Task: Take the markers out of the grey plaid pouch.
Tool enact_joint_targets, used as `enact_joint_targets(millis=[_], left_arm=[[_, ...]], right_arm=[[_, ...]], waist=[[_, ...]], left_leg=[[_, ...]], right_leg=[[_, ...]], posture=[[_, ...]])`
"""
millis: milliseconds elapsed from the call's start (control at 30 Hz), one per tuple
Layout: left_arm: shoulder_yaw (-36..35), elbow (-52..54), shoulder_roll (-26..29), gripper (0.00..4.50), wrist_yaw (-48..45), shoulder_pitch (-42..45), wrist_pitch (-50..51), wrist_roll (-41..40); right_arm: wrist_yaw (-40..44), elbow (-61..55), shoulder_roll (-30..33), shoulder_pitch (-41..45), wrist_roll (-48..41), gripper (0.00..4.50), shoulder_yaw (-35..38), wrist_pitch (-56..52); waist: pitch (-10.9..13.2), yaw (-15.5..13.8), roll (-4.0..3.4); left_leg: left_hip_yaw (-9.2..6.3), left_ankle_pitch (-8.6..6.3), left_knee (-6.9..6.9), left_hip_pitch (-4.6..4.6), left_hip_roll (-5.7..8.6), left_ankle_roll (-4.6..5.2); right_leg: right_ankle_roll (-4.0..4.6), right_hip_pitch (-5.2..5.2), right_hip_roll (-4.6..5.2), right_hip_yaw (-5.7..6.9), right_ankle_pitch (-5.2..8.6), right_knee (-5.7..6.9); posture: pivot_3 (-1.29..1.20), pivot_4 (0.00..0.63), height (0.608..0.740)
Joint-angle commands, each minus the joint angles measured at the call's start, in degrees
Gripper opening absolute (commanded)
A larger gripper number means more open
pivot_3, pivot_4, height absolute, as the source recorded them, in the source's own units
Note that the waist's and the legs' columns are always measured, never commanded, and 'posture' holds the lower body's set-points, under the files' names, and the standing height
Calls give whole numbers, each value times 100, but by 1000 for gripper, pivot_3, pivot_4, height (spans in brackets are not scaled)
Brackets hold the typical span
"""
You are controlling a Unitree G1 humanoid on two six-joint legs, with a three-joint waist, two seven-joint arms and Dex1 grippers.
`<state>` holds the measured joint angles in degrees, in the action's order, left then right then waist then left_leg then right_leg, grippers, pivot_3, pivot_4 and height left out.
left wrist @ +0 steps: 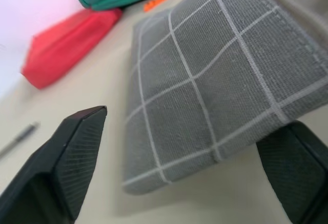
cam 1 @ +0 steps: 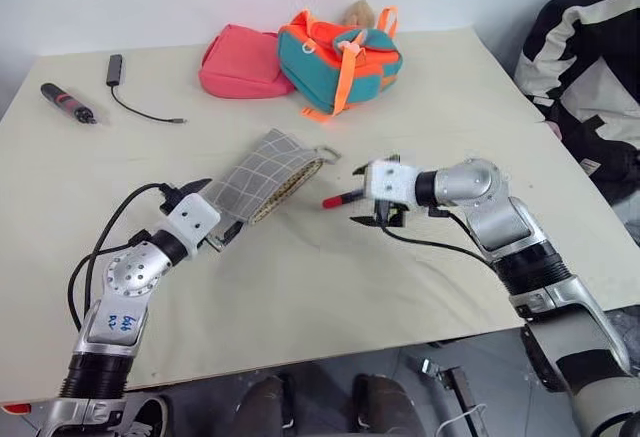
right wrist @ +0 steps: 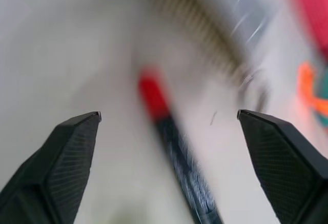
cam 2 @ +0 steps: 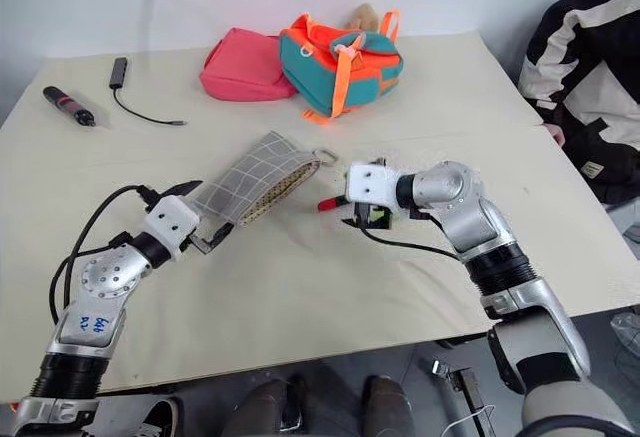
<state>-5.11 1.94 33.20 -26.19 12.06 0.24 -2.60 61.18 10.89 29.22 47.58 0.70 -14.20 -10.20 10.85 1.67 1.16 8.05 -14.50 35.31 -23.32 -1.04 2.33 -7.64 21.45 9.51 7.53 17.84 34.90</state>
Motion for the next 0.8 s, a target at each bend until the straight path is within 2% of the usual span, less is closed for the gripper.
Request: enact_joint_targets(millis=[33, 167, 267, 433, 467, 533, 633, 800], left_arm=[[-359, 673, 19, 4496, -436, -216, 241, -763], [-635, 1378, 114, 4496, -842, -819, 561, -1346], [-1047, 1847, 63, 4496, -773, -1347, 977, -1796], [-1800, 1953, 38, 4496, -600, -1854, 1290, -2154], [-1996, 1911, 20, 4496, -584, -2018, 1240, -2159], [-2250, 1638, -43, 4496, -680, -2453, 951, -2034], [-2256, 1453, -207, 4496, -810, -2998, 626, -1884], [-2185, 1284, -361, 4496, -849, -3153, 413, -1852]], right_arm=[[166, -843, -102, -268, -1015, 4260, 551, -930], [75, -1571, -26, -892, -1678, 4260, 874, -1722], [-186, -2044, -79, -1651, -2170, 4260, 1327, -2010], [-186, -2345, 167, -2799, -2266, 4260, 1635, -1519], [-297, -2301, 54, -3042, -2469, 4260, 1904, -1489], [-431, -2134, 17, -3422, -2343, 4260, 2160, -829], [-504, -1804, 103, -3835, -2217, 4260, 2436, -223], [-408, -1450, 287, -4228, -2103, 4260, 2538, 385]], waist=[[0, -5, 0], [-1, -19, 1], [-1, -24, 2], [-1, -26, 2], [-1, -27, 2], [-2, -28, 3], [-3, -7, 2], [-4, -109, 3]], left_leg=[[-1, -1, 0, 0, 0, 0], [-5, -7, 1, 2, 2, 2], [-4, -18, 0, 1, 2, -10], [-2, -27, 0, 2, 2, -24], [0, -28, 0, 4, 1, -24], [2, -28, 0, 4, 1, -23], [21, -36, -2, 10, -1, -25], [21, -46, -2, 6, -24, -14]], right_leg=[[0, -1, 1, 3, 0, 1], [2, -8, 10, 8, -1, -5], [2, -8, 13, 6, -3, -12], [2, -6, 9, 5, -4, -22], [2, -6, 8, 4, -4, -31], [3, -5, 9, 2, -4, -35], [2, 0, 6, -13, -5, -41], [22, 6, 12, -14, -21, -66]], posture=[[0, 150, 740], [0, 150, 740], [0, 150, 740], [0, 150, 740], [0, 150, 740], [0, 150, 740], [0, 150, 740], [0, 150, 740]])
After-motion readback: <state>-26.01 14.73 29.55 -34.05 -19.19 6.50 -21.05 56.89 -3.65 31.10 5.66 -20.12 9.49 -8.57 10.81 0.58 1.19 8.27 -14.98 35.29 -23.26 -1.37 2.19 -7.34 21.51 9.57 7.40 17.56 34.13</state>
